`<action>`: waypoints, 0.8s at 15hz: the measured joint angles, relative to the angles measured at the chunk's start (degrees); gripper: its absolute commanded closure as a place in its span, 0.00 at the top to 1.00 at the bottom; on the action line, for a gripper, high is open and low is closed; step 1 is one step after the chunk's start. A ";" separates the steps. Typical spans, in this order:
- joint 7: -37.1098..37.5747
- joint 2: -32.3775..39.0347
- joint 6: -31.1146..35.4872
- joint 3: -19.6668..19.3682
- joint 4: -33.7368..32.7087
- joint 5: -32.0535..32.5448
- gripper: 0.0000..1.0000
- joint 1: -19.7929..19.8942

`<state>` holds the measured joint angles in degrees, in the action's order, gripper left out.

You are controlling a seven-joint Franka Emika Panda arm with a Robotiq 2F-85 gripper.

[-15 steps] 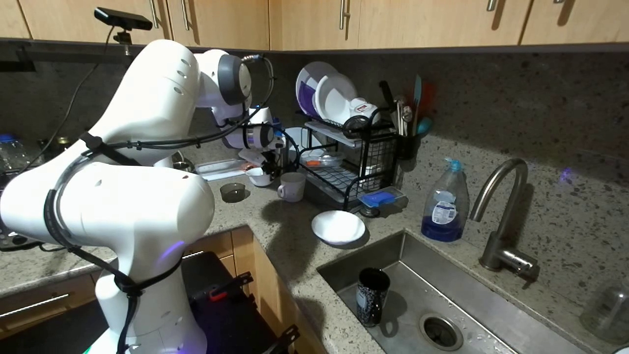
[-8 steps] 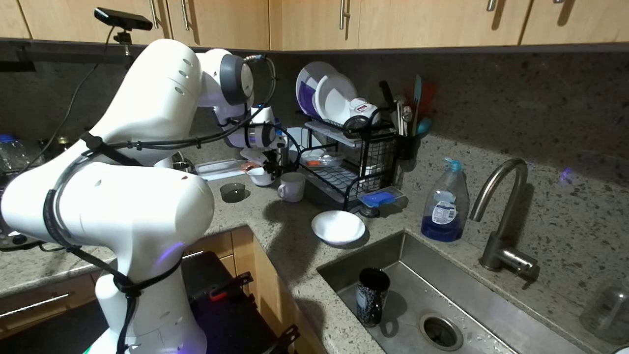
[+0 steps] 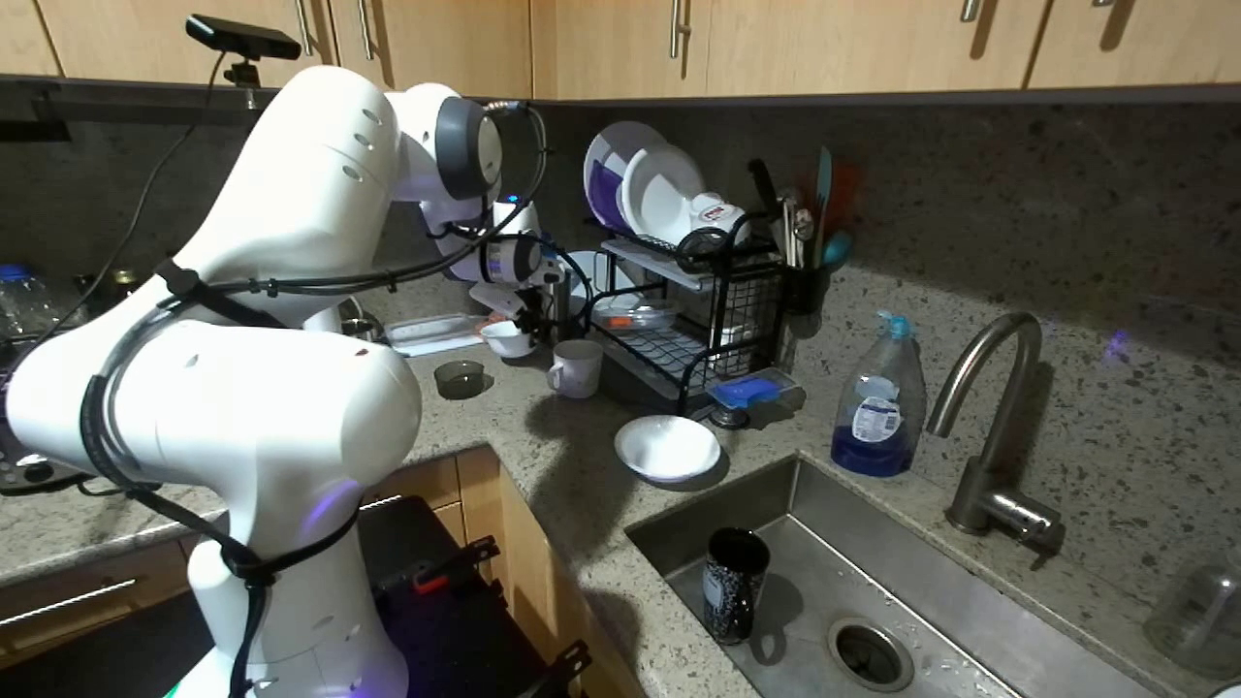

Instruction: Put the bowl on the left in the one on the right

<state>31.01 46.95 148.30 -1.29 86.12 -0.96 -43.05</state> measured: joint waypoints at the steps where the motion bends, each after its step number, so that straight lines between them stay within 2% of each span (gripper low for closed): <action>1: -0.49 -0.61 0.01 0.49 0.54 0.00 0.06 0.41; 12: -6.14 -10.81 0.88 6.86 10.13 -0.10 0.06 6.84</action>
<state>24.86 36.14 149.19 5.57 96.25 -1.07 -36.21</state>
